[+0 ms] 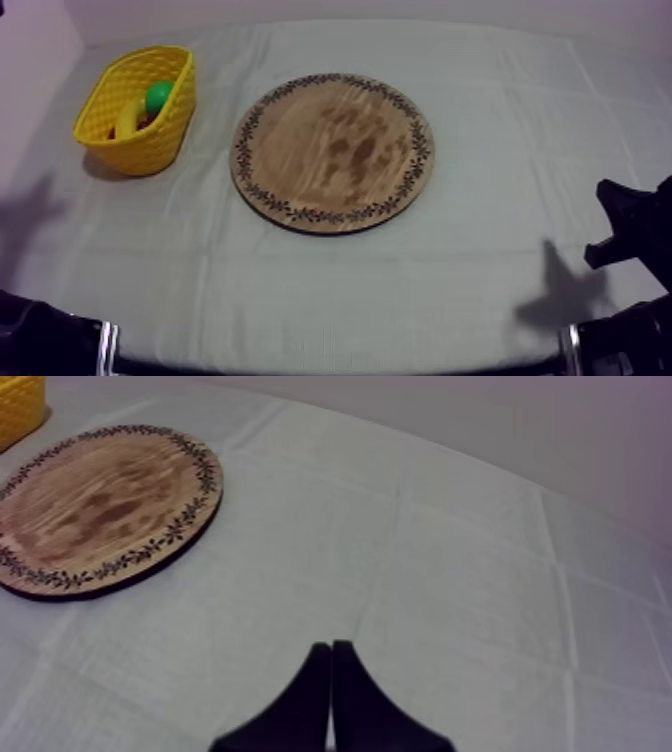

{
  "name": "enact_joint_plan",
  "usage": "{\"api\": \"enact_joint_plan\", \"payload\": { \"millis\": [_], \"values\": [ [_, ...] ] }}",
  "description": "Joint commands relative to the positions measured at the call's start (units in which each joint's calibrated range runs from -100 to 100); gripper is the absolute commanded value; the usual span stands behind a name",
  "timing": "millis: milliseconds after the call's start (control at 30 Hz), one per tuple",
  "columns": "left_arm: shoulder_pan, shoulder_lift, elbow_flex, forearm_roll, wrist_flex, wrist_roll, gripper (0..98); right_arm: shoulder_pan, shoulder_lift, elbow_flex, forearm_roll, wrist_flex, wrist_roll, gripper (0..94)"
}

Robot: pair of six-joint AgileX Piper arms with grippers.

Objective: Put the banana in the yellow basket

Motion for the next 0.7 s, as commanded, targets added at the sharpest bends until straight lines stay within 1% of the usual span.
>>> {"api": "enact_joint_plan", "payload": {
  "millis": [0,200,333,533,667],
  "values": [
    [-0.4,-13.4,11.1,-0.06,-3.7,0.1,0.0,0.0,0.0,0.0,0.0,0.0,0.0,0.3],
    [-0.9,-28.0,27.4,-0.37,-9.8,1.0,0.0,0.0,0.0,0.0,0.0,0.0,0.0,0.3],
    [-0.9,-35.7,36.3,-0.52,-11.9,1.4,0.0,0.0,0.0,0.0,0.0,0.0,0.0,0.3],
    [-0.6,-43.7,47.4,-1.39,-15.3,2.5,0.0,0.0,0.0,0.0,0.0,0.0,0.0,0.3],
    [-0.6,-47.0,52.4,-1.63,-17.1,2.8,0.0,0.0,0.0,0.0,0.0,0.0,0.0,0.3]
  ]
}}
